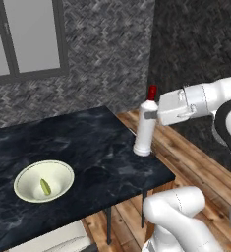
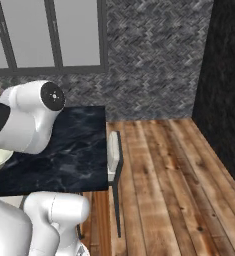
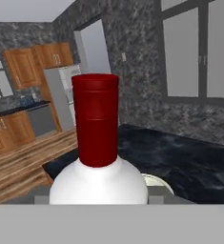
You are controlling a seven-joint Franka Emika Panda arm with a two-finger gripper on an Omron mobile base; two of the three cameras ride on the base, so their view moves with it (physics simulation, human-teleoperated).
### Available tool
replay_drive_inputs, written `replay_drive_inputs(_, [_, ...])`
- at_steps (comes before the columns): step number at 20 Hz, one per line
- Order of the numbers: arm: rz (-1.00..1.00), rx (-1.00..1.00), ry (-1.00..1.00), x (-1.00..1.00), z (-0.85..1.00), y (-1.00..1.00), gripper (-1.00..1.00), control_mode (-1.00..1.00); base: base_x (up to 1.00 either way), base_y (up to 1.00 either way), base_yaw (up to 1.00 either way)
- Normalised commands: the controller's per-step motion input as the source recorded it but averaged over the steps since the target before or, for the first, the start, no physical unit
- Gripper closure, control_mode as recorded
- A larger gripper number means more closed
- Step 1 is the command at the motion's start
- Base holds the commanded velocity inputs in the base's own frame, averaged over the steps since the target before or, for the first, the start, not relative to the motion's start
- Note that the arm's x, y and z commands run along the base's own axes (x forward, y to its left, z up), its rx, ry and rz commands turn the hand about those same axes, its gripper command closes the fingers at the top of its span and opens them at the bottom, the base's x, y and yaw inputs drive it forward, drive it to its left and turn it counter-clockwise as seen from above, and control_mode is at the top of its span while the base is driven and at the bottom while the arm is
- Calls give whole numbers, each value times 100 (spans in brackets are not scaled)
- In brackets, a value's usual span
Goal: There is a bowl on the dining counter. Grab a lemon wedge from the fridge and place it in the bowl. Then get the liquor bottle and glass cup from the cabinet and place them next to the bowl.
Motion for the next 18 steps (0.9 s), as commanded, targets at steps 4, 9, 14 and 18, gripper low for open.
replay_drive_inputs(4, [16, 0, -11, 41, -58, 34, 100, -100, 0, 0, 0])
replay_drive_inputs(9, [7, -8, -9, 40, -46, 32, 100, -100, 0, 0, 0])
replay_drive_inputs(14, [7, -13, -8, 41, -48, 30, 100, -100, 0, 0, 0])
replay_drive_inputs(18, [7, -12, -6, 38, -51, 24, 100, -100, 0, 0, 0])
